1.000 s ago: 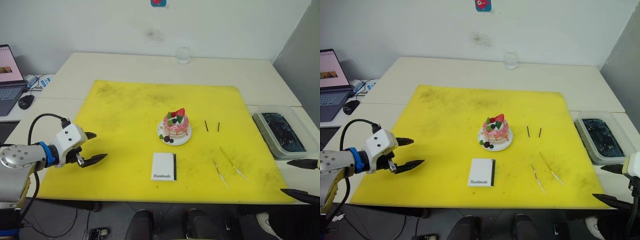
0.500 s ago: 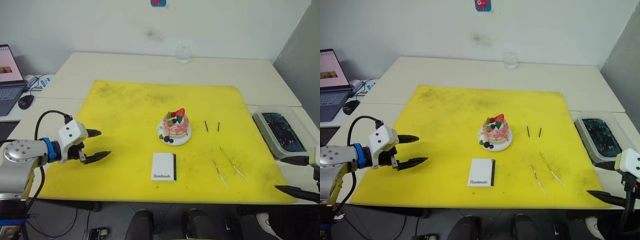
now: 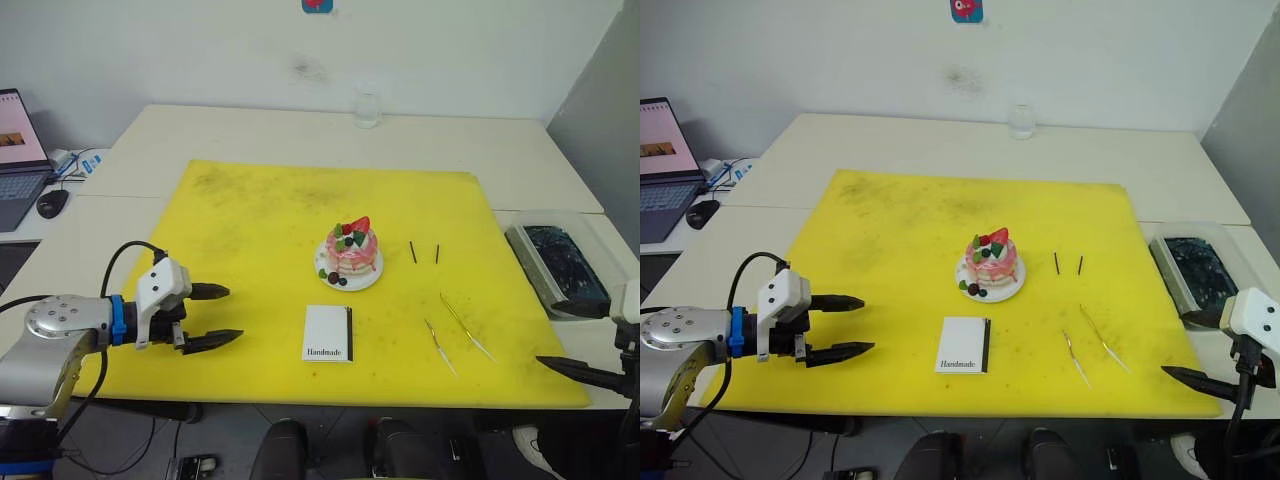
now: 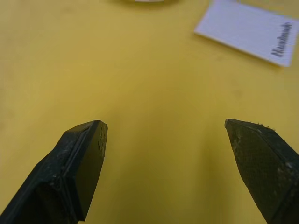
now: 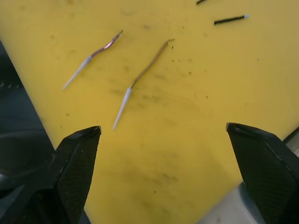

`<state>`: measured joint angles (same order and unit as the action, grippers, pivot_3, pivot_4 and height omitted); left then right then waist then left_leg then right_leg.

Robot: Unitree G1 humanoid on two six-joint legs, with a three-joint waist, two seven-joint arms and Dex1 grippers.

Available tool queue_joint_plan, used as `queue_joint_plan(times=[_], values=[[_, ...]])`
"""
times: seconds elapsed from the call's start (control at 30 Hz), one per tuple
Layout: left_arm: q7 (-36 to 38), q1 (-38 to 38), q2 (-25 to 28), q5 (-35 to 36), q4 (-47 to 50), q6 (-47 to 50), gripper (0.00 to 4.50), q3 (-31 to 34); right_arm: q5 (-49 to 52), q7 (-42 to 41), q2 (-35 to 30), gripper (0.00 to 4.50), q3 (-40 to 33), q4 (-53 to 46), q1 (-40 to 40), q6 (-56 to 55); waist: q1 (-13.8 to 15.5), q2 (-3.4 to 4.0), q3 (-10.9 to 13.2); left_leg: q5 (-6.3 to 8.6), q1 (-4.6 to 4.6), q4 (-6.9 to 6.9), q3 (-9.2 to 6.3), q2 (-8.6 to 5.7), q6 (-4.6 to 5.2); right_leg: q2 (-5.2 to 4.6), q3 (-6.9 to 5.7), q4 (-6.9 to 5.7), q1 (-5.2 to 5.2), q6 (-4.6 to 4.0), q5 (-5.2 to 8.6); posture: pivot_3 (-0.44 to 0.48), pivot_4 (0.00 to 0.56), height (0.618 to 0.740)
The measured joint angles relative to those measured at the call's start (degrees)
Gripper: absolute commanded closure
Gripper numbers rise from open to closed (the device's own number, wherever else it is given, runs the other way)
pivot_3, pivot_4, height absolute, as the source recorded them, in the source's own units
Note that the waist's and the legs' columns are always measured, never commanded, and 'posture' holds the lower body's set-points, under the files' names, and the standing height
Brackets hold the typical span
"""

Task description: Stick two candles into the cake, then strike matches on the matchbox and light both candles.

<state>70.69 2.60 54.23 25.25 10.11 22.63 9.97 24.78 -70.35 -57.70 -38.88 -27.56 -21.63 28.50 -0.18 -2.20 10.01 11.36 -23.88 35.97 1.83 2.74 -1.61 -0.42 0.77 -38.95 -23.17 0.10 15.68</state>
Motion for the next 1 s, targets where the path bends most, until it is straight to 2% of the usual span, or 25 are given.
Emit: queue_joint_plan(times=[0.1,0.2,0.4,0.53,0.73,1.0], values=[[-0.35,0.26,-0.78,3.40,7.10,3.64,0.00,-1.68,1.76,2.89,1.92,0.01,-1.30,-6.83,-2.00,4.08,0.04,0.01,-0.01,0.00,0.02,0.02,-0.01,0.00,0.00,0.00,0.02,-0.01,0.04,-0.01,0.01,0.000,0.150,0.740],[-2.62,0.51,-3.78,6.88,14.54,7.23,0.00,-4.51,2.36,8.13,4.00,0.01,0.06,-12.74,-3.30,10.15,0.05,0.00,-0.01,0.00,-0.01,0.08,0.03,-0.01,0.00,-0.01,0.08,0.00,0.05,0.05,-0.03,0.000,0.150,0.740],[-7.42,2.66,-7.92,11.62,25.61,12.16,0.00,-10.71,3.70,17.70,6.14,0.01,2.19,-19.65,-2.58,20.78,0.04,0.02,-0.03,-0.01,0.03,0.10,-0.03,-0.03,0.00,0.11,0.08,-0.03,0.06,0.08,-0.05,0.000,0.150,0.740],[-9.48,5.22,-9.77,12.34,27.01,14.13,0.00,-15.22,3.54,22.13,6.17,0.01,5.39,-20.85,-2.16,25.76,0.01,0.04,-0.05,-0.01,0.04,0.12,-0.06,-0.04,0.01,0.24,0.13,-0.03,0.08,0.04,-0.03,0.000,0.150,0.740],[-13.28,8.96,-13.92,12.35,27.24,15.56,0.00,-18.79,0.62,29.88,9.24,0.01,12.36,-19.82,1.03,25.23,0.01,0.02,-0.06,-0.01,0.00,0.14,-0.06,-0.10,0.01,0.38,0.15,0.00,0.08,0.11,-0.07,0.000,0.150,0.740],[-15.32,11.51,-15.32,12.58,26.89,17.27,0.00,-20.96,-2.08,32.87,10.51,0.01,17.83,-17.58,0.69,22.82,0.00,0.03,-0.06,-0.01,0.01,0.13,-0.08,-0.08,0.01,0.42,0.13,-0.02,0.07,0.11,-0.06,0.000,0.150,0.740]])
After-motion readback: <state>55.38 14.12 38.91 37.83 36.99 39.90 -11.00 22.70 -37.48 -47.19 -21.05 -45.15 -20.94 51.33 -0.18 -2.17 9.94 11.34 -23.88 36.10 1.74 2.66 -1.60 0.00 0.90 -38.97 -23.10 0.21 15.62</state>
